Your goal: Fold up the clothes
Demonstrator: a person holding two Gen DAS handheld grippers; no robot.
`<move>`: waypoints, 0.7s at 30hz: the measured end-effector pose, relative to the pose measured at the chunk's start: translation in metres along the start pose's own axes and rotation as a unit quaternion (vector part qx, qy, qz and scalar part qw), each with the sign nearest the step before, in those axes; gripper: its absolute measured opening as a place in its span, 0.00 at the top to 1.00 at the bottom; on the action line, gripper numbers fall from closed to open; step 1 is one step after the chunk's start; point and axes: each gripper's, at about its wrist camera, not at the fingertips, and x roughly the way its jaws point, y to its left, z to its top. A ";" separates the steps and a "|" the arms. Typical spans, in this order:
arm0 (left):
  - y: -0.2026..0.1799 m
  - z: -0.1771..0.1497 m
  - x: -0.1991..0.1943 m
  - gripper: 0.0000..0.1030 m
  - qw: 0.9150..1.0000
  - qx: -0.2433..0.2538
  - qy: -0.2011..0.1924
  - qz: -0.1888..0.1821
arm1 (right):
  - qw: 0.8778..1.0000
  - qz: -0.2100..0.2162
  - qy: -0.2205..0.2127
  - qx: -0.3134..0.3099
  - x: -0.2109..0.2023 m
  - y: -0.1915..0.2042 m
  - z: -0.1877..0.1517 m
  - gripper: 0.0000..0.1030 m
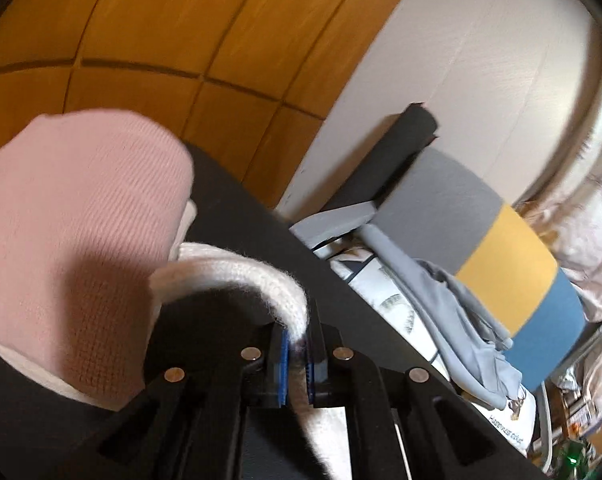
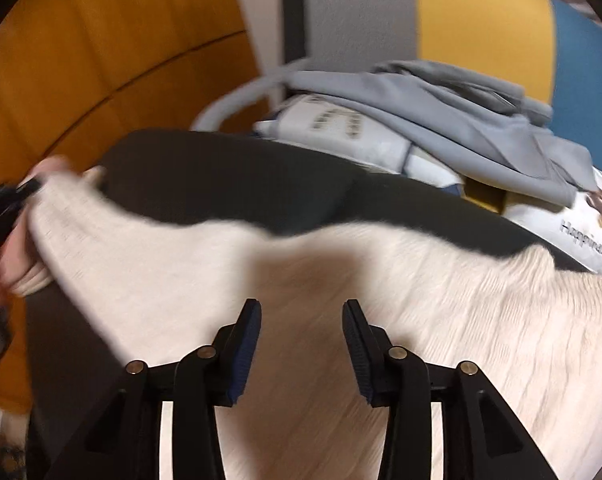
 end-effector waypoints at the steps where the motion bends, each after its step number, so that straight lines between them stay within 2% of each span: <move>1: -0.002 0.001 -0.001 0.95 1.000 -0.001 0.000 -0.012 | 1.000 0.008 0.004 -0.016 -0.006 0.009 -0.007 0.71; 4: 0.002 0.002 -0.011 0.95 0.999 -0.017 0.001 -0.031 | 0.999 0.041 0.013 -0.022 -0.010 0.027 -0.023 0.90; 8: -0.004 0.020 -0.053 0.95 0.996 -0.034 -0.008 -0.080 | 0.997 0.065 0.027 0.036 0.013 0.027 -0.037 0.92; 10: -0.018 0.030 -0.066 0.95 0.993 -0.025 -0.017 -0.111 | 0.995 0.069 0.025 0.070 0.024 0.024 -0.044 0.98; 14: -0.057 0.044 -0.085 0.95 0.984 0.006 -0.014 -0.178 | 0.995 0.053 0.020 0.077 0.027 0.027 -0.047 0.99; 18: -0.096 0.047 -0.100 0.95 0.971 0.022 0.001 -0.238 | 0.994 0.061 0.008 0.095 0.005 0.017 -0.050 0.99; 20: -0.116 0.043 -0.107 0.95 0.966 0.042 0.006 -0.254 | 0.992 0.065 0.002 0.105 -0.006 0.011 -0.051 0.98; 21: -0.127 0.040 -0.111 0.95 0.964 0.054 0.010 -0.261 | 0.992 0.066 -0.001 0.109 -0.011 0.009 -0.052 0.93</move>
